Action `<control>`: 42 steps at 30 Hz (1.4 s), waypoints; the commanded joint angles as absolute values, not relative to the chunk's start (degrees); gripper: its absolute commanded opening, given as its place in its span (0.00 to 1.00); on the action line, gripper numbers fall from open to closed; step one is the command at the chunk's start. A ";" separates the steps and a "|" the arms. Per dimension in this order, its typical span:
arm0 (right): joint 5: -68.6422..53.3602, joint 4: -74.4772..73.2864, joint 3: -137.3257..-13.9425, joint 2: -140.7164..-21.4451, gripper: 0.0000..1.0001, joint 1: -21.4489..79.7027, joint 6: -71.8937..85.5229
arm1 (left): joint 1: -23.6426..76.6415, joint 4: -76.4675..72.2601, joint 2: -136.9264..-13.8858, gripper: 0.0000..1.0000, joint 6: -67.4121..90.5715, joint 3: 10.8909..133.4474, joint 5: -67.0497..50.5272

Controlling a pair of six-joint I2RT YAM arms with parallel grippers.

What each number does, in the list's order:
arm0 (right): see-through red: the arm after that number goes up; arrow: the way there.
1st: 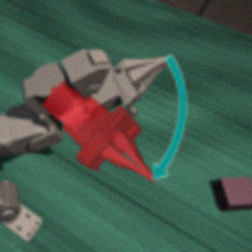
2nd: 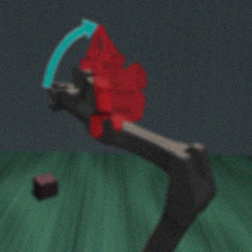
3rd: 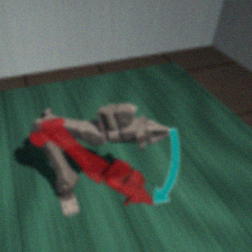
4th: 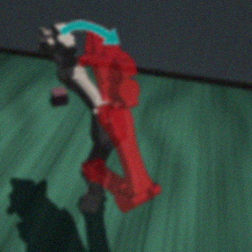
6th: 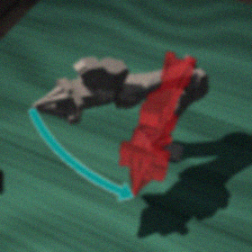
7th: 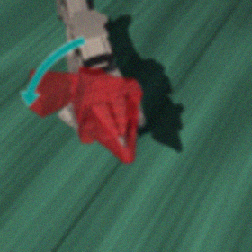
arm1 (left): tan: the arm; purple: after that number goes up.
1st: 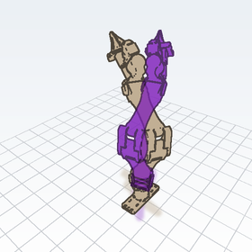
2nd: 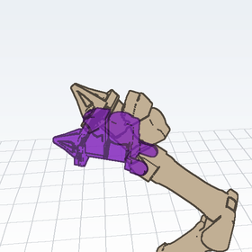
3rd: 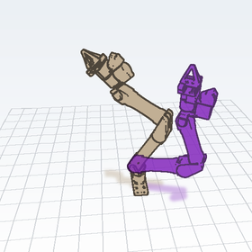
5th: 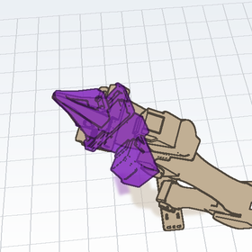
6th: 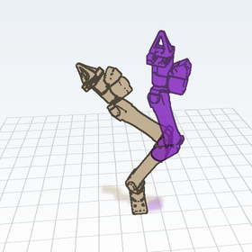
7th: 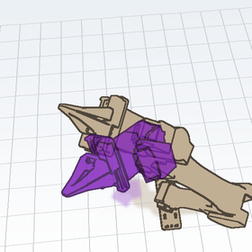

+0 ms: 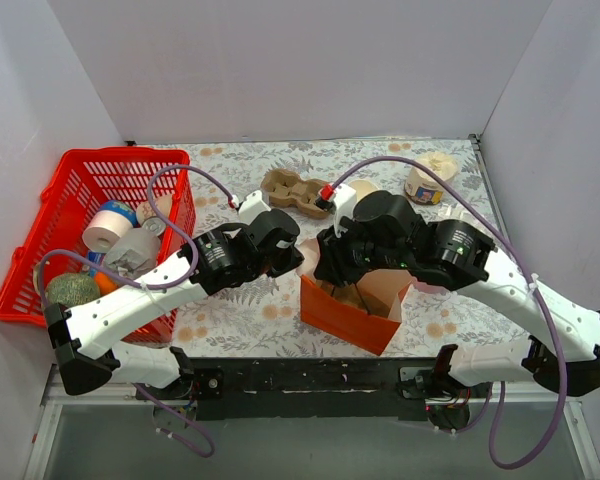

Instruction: Pack the takeout coffee

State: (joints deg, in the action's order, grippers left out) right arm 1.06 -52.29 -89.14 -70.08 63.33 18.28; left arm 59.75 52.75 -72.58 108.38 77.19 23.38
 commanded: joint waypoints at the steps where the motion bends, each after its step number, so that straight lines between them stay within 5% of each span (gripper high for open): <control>1: 2.84 -48.44 -89.03 -66.63 0.38 65.04 20.05 | 59.68 53.96 -71.72 0.00 109.69 76.20 25.14; 12: -1.50 -41.14 -83.33 -59.68 0.38 65.30 22.59 | 59.68 55.55 -72.60 0.00 110.22 76.90 26.37; 19: 17.90 -46.31 -84.11 -60.38 0.37 65.22 27.42 | 59.68 55.37 -72.16 0.00 109.60 76.38 25.67; 34: 37.34 -61.08 -89.29 -64.16 0.36 61.27 30.32 | 59.68 53.26 -72.16 0.00 105.38 74.88 24.61; 42: 19.00 -52.49 -84.91 -61.27 0.35 59.33 27.25 | 59.68 52.82 -72.51 0.00 104.94 74.44 24.61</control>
